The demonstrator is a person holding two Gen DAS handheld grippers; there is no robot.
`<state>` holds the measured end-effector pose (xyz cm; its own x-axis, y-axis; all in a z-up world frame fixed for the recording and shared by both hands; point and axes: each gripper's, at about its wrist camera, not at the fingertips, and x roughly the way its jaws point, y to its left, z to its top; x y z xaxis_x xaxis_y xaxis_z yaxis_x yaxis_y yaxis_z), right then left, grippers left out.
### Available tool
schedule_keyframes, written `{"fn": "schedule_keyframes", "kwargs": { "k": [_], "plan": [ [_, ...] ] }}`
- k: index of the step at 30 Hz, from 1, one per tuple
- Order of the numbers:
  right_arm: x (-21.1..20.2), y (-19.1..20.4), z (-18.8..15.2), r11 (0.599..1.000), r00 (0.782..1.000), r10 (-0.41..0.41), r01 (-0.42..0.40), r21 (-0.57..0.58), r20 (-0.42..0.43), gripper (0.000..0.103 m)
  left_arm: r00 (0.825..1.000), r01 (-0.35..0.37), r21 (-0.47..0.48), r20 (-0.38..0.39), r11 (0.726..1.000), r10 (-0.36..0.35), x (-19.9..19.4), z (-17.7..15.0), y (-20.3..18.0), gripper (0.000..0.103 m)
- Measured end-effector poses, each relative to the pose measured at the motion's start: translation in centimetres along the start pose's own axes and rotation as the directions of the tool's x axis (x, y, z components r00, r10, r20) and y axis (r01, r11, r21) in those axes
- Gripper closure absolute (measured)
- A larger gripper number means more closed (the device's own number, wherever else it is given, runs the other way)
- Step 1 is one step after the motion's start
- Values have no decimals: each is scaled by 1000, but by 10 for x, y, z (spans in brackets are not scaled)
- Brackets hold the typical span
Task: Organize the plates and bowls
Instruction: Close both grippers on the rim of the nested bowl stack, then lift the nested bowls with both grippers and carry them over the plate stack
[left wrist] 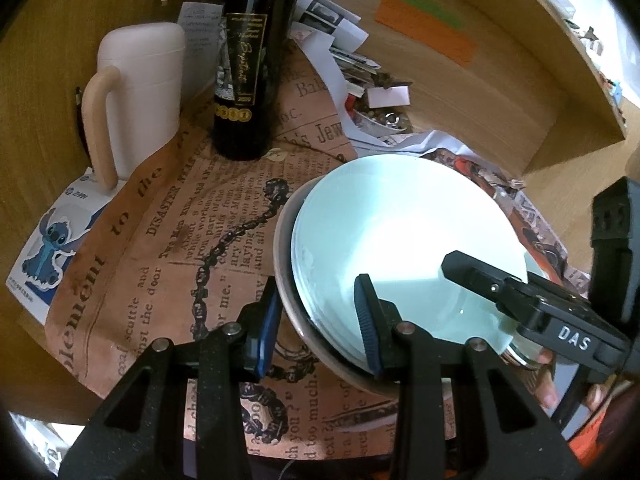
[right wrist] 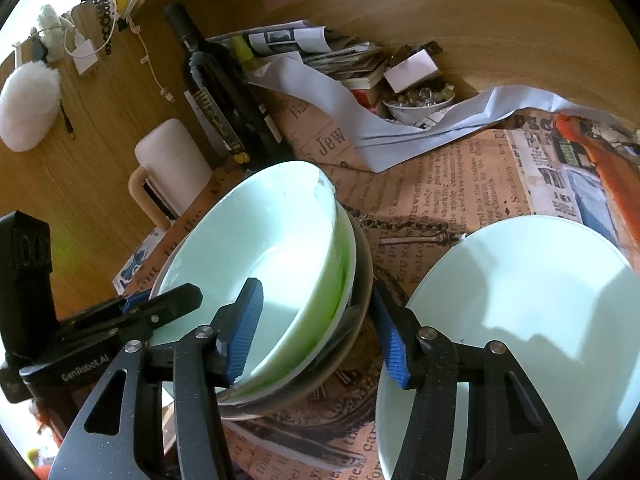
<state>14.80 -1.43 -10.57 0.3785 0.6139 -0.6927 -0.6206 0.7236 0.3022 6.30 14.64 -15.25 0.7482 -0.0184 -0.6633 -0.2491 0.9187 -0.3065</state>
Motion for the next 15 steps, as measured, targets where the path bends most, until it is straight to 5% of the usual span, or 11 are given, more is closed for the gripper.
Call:
{"fn": "schedule_keyframes", "kwargs": {
  "k": [15],
  "plan": [
    [-13, 5, 4, 1000, 999, 10, -10, 4, 48, 55, 997, -8, -16, 73, 1000, 9, -20, 11, -8, 67]
  ]
}}
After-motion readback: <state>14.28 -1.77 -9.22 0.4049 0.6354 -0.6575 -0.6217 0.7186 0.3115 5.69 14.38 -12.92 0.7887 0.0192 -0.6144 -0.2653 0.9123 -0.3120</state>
